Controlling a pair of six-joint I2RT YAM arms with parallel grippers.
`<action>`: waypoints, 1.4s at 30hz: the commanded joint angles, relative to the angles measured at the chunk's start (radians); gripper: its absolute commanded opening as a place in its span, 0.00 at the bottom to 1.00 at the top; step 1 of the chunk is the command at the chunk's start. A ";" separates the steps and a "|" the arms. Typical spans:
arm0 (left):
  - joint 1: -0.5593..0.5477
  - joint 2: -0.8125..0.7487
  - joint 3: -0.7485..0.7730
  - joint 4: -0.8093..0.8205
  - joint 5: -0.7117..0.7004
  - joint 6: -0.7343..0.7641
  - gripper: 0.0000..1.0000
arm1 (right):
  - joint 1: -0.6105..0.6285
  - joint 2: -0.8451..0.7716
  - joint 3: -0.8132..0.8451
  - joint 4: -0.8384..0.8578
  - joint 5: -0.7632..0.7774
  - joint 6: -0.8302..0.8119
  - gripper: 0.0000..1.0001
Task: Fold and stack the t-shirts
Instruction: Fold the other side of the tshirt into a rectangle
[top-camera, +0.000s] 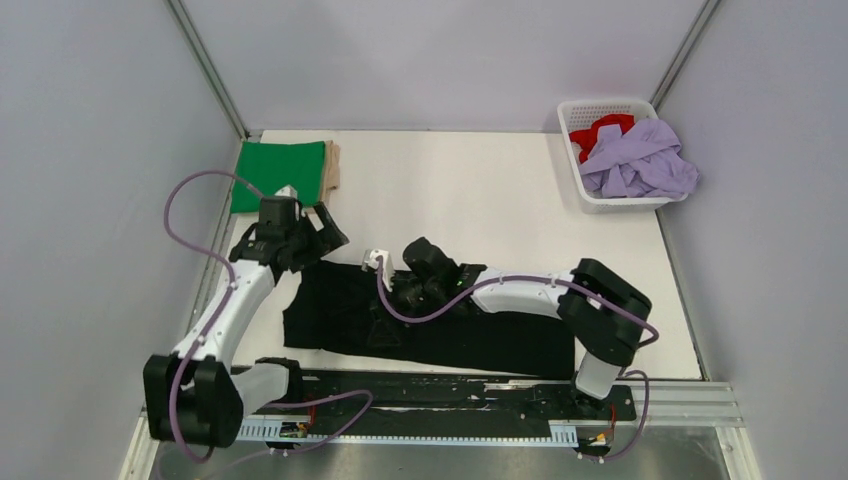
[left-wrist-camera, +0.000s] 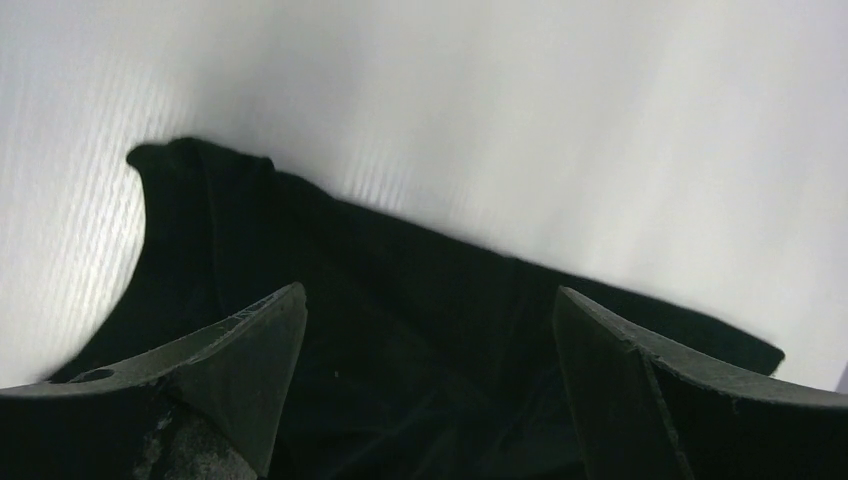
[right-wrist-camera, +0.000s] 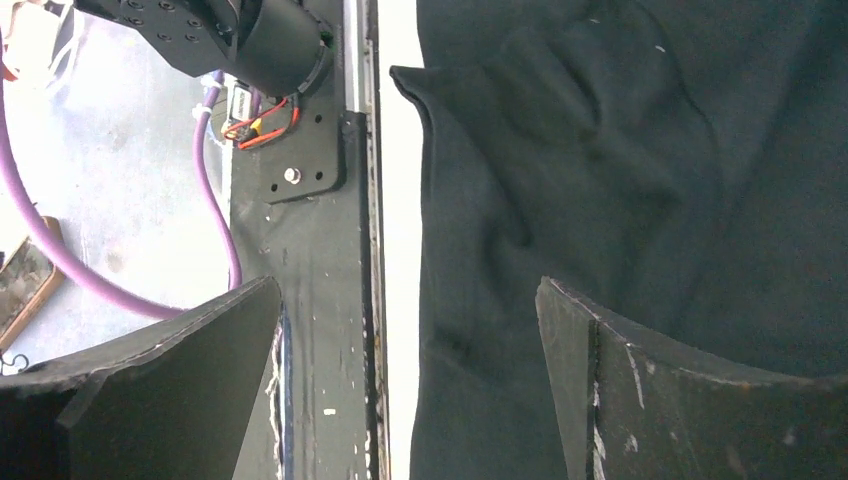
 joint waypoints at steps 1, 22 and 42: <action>0.009 -0.138 -0.138 -0.011 0.108 -0.037 1.00 | 0.041 0.114 0.137 0.055 -0.087 -0.042 1.00; 0.017 0.292 -0.044 0.164 -0.004 0.005 1.00 | 0.089 0.144 0.090 -0.126 -0.226 -0.186 1.00; -0.065 0.009 0.025 -0.058 0.099 0.006 1.00 | -0.206 -0.458 -0.327 0.026 0.407 0.402 1.00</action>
